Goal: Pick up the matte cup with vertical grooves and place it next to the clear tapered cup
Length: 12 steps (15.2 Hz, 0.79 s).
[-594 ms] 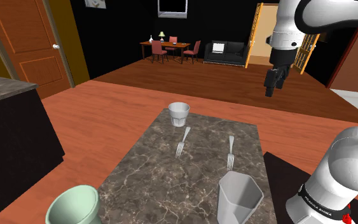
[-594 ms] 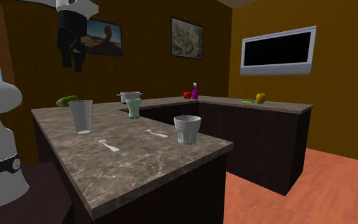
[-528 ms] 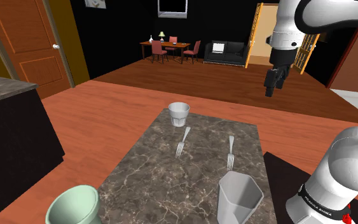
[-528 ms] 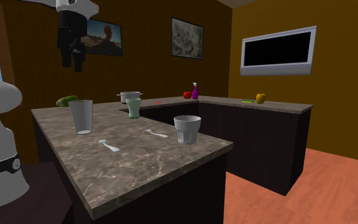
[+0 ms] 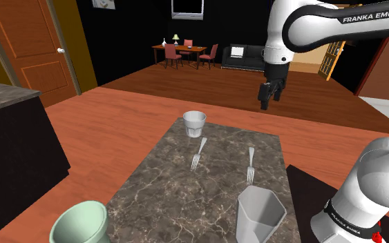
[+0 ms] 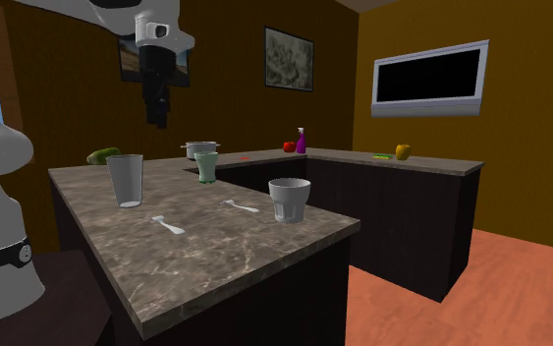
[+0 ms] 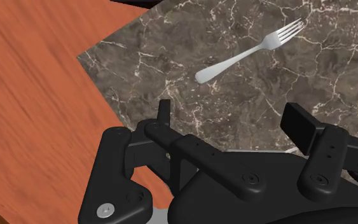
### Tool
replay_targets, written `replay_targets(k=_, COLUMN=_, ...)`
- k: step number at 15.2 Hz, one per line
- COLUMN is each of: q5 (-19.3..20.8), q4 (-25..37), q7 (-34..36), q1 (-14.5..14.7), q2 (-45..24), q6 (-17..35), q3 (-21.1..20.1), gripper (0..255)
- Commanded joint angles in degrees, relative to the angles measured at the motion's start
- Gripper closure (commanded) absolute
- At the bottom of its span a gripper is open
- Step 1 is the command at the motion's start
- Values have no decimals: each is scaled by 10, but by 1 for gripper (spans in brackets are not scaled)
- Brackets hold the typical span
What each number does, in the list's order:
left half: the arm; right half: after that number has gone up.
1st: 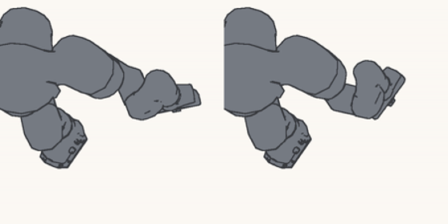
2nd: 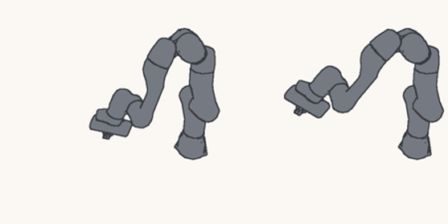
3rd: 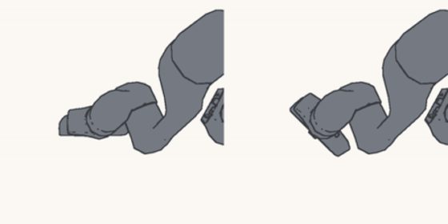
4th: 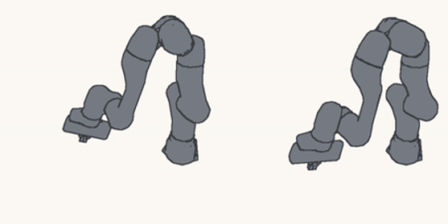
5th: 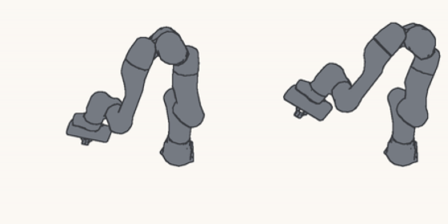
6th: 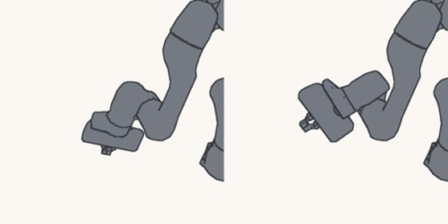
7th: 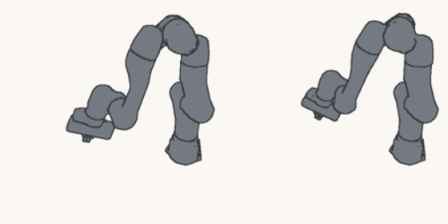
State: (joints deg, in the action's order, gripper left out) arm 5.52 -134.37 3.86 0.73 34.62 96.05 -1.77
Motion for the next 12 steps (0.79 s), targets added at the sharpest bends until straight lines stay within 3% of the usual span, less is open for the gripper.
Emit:
replay_targets(k=1, q5=-1, q4=15, q7=13, q1=3, q2=-42, q6=29, q3=-9, gripper=0)
replay_targets(k=12, q5=17, q4=144, q7=82, q1=14, q2=-271, q6=132, q3=-53, gripper=0)
